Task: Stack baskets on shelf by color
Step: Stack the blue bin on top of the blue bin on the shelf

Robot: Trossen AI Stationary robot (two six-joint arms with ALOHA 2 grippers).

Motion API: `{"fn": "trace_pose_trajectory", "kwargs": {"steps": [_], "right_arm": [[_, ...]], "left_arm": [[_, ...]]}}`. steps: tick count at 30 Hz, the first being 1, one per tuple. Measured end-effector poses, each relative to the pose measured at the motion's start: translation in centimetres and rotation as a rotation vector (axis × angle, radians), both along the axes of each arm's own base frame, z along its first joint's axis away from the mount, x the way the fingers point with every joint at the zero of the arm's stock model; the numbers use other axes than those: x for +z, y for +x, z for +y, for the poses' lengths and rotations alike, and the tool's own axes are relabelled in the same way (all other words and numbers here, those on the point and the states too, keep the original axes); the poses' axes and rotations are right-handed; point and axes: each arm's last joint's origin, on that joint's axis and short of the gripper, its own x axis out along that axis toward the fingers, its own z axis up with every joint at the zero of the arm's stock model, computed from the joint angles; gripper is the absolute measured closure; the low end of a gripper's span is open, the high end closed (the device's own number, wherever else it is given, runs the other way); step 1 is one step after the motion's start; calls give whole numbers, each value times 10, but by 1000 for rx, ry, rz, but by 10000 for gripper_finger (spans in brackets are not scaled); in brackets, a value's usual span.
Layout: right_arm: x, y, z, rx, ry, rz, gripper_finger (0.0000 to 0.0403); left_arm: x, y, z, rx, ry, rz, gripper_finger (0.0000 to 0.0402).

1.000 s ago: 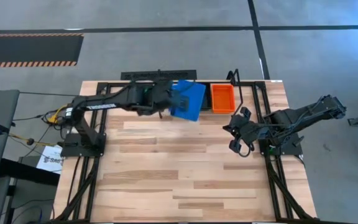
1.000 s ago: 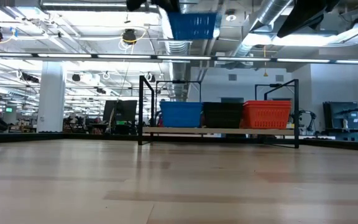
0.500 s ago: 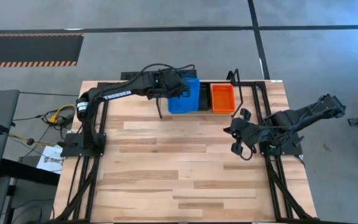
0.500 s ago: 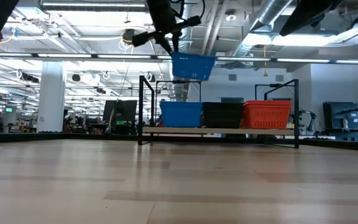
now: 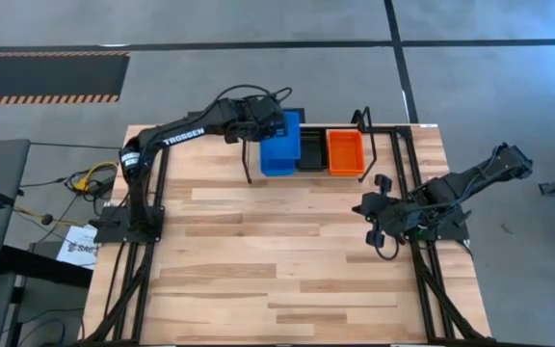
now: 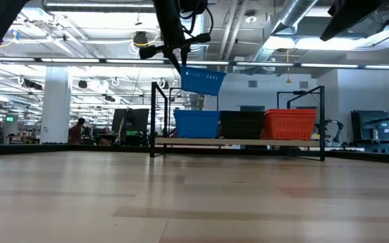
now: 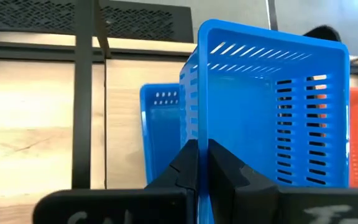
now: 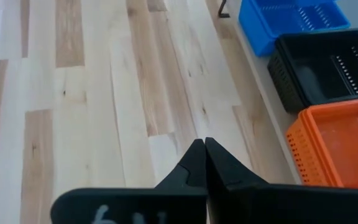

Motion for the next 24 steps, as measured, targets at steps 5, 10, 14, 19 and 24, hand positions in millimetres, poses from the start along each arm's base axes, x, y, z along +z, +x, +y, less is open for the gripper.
{"fn": "trace_pose_trajectory", "kwargs": {"steps": [5,10,14,19,24], "right_arm": [[0,0,2,10,2,-3,397],[0,-1,2,9,0,0,400],[0,-1,2,2,6,-1,397],[-1,-2,1,-13,15,7,397],[-2,-4,1,-26,20,22,400]], "left_arm": [[-6,0,9,9,-36,1,401],[-24,10,14,-12,-89,28,401],[-42,18,18,-39,-138,55,401],[-60,26,24,-70,-185,75,401],[-63,27,27,-85,-189,76,401]]}}
